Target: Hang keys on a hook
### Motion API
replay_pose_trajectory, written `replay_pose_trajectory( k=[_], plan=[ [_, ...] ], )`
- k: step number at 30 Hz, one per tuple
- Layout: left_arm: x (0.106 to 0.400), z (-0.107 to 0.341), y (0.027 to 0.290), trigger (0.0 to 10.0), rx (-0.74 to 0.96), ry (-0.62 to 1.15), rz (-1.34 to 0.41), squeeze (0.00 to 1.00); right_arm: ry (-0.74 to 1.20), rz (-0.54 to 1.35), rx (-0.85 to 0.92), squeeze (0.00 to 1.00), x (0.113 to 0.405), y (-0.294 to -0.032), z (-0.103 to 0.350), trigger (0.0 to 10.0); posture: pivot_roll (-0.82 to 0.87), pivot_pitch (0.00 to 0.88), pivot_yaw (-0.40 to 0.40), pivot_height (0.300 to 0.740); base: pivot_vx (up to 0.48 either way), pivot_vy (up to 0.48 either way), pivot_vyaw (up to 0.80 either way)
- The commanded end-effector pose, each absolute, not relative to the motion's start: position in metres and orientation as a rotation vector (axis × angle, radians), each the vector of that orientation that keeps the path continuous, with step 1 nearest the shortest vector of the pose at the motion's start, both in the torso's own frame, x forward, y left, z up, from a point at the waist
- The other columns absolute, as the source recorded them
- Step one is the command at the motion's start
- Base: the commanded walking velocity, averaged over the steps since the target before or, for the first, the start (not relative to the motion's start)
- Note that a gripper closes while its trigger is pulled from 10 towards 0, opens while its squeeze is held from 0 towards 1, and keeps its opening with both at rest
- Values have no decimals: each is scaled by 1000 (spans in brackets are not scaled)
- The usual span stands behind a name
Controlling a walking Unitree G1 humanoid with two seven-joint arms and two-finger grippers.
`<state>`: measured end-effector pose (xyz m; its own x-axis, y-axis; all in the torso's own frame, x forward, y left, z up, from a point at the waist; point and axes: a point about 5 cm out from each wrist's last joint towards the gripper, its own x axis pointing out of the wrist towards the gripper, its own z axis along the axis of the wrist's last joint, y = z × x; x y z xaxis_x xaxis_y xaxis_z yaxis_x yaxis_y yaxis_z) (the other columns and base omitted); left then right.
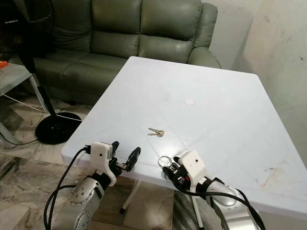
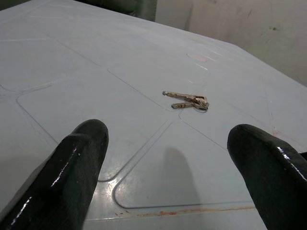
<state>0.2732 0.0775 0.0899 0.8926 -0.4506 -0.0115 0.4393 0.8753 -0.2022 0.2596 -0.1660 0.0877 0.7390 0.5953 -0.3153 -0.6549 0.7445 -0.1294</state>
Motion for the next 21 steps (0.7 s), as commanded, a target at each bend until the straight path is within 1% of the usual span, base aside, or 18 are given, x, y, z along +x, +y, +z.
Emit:
replay_pose_trajectory(
  k=[1,3,5,12,13,14,15,16,17,21],
  plan=[
    [273,94,71,10000,-219,45,-462,0,274,706,-251,0,257,-166,87,10000,6,78,-77,740,0,0,0],
    [273,94,71,10000,-222,46,-461,0,286,683,-248,0,258,-167,87,10000,6,78,-77,740,0,0,0],
    [273,94,71,10000,-222,45,-461,0,275,707,-240,0,258,-164,87,10000,7,74,-79,740,0,0,0],
    [273,94,70,10000,-223,45,-462,0,272,686,-189,0,260,-159,87,10000,11,68,-81,740,0,0,0],
    [273,94,70,10000,-223,45,-462,0,267,689,-185,0,260,-158,88,8118,11,68,-81,740,0,0,0],
    [273,94,71,10000,-222,44,-462,0,262,684,-191,0,260,-158,89,2863,12,66,-81,740,0,0,0],
    [273,95,71,10000,-222,44,-461,0,264,674,-191,0,260,-158,89,2863,12,66,-81,740,0,0,0],
    [273,95,71,10000,-222,44,-461,0,270,668,-193,0,261,-158,88,2000,12,66,-81,740,0,0,0],
    [273,95,71,10000,-222,43,-460,0,263,662,-187,0,261,-158,89,0,13,66,-81,740,0,0,0],
    [273,95,70,10000,-223,44,-460,0,256,636,-184,0,263,-159,90,0,11,67,-81,740,0,0,0]
  ],
)
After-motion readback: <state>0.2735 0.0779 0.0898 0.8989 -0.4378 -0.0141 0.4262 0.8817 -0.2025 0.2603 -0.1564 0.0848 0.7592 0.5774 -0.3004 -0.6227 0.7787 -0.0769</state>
